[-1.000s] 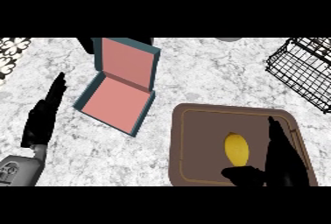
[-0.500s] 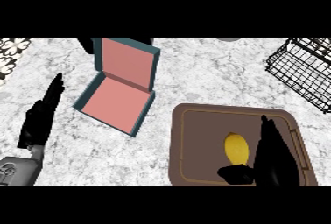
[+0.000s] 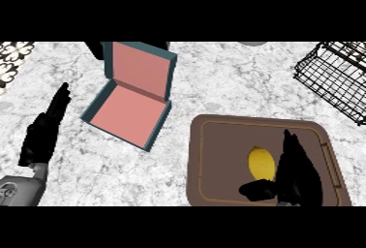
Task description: Pick the lemon from the tray and place it in the tiered basket
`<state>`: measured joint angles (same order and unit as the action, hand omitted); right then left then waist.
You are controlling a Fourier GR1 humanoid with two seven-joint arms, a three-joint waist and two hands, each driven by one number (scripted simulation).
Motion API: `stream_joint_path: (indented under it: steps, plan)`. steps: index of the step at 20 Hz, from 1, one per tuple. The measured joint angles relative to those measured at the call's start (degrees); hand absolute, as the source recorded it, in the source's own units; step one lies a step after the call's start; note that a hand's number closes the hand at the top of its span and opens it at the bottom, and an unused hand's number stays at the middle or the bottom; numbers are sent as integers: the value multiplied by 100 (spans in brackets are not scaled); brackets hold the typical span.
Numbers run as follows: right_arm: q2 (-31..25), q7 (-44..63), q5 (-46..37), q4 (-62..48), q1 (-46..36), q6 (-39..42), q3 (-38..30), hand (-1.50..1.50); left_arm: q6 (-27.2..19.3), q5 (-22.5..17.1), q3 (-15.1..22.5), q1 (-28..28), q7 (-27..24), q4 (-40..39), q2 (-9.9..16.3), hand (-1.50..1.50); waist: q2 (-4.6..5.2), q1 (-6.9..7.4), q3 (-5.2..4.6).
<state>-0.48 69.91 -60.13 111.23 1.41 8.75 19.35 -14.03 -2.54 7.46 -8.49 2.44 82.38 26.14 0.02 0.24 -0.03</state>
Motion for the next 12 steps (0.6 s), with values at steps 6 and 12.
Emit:
stream_joint_path:
  steps: [6, 12]
  plan:
    - [3, -110, 42, -59, 178, -103, -14, -150, 20, 95, -67, 15, -67, -76, -76, 0, -2, -23, 1]
    - [7, -227, 287, -530, 5, -264, -217, -150, 20, 212, -72, 48, 17, 46, -175, 0, -1, 0, 3]
